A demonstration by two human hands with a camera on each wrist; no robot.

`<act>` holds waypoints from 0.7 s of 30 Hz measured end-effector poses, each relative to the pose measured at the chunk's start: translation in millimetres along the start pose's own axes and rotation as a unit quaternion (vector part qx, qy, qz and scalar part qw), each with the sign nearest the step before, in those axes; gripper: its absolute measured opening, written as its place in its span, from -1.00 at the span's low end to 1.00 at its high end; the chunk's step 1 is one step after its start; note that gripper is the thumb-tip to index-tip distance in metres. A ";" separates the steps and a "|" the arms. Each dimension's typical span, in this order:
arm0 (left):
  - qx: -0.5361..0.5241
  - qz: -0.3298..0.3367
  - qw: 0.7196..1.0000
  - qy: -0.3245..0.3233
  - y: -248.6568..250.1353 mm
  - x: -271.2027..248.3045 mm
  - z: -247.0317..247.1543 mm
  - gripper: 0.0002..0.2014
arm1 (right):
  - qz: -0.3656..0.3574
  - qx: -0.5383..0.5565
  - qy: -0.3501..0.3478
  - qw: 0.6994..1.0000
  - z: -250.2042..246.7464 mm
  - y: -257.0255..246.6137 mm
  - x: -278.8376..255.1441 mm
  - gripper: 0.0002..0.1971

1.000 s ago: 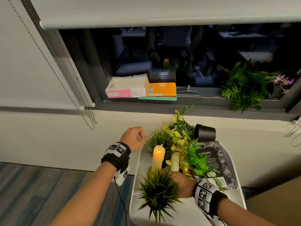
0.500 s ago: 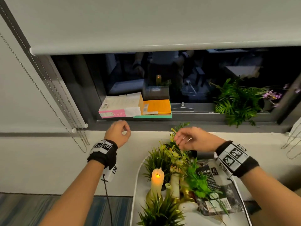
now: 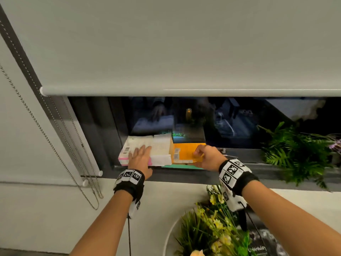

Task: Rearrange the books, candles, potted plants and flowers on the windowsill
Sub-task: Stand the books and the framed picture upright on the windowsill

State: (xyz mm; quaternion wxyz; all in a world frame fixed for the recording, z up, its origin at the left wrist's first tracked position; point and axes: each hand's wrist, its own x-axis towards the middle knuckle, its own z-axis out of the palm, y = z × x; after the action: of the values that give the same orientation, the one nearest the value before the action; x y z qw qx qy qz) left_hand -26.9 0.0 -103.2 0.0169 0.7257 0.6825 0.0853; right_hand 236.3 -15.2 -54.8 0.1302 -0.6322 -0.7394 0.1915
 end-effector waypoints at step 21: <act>-0.353 -0.066 0.905 0.229 -13.7 15.6 -16.6 -0.51 | -0.025 -0.170 -0.038 0.984 48.0 -4.4 35.4 -0.16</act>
State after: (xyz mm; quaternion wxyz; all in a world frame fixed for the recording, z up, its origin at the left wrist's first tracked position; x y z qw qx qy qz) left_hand -42.0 14.9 -87.2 0.1208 0.5859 0.6396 0.4828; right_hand 205.6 13.4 -97.4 -0.0027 -0.6186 -0.7813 0.0830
